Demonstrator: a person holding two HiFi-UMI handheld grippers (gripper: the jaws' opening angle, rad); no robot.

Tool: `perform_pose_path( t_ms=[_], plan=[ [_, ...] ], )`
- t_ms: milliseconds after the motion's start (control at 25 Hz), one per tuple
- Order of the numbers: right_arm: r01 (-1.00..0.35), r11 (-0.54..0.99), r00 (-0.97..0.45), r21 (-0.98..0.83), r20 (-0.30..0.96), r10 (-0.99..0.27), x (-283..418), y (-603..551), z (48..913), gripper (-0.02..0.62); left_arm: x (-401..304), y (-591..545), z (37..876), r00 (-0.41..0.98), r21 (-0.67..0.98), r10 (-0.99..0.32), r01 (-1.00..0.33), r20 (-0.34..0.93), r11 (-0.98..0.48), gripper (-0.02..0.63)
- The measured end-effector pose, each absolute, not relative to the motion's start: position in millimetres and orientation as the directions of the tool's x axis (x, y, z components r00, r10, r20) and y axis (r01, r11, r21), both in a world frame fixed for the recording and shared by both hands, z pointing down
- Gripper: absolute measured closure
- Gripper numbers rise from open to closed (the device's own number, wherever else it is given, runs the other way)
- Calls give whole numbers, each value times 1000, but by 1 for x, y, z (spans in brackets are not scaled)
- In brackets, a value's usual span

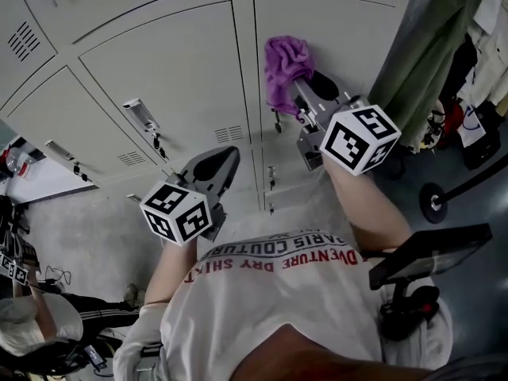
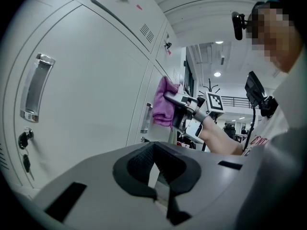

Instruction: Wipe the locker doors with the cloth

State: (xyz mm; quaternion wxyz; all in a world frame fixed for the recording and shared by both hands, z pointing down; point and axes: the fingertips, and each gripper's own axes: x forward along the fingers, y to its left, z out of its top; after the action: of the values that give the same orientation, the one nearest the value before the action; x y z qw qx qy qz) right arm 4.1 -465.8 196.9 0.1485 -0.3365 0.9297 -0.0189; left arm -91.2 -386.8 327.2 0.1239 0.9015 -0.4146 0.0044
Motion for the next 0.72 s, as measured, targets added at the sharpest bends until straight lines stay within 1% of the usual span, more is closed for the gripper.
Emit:
perform_pose_path(
  t_ms=[240,400,720],
  plan=[
    [-656,747,-716,-111,-221,-662,-16,-479,218,549,-101,-386,329,639,221,-761,-763,113,-608,606],
    [-704,704,-686,-92,-164,-708,-20,-496,228,549,-104,-388,326,634,217,-766,-767,107,-604,607],
    [-720,691,-679,-61,-147,-720,-21,-499,229,549,-106,-387,326,633,223,-767,-766,104,-603,606]
  ],
)
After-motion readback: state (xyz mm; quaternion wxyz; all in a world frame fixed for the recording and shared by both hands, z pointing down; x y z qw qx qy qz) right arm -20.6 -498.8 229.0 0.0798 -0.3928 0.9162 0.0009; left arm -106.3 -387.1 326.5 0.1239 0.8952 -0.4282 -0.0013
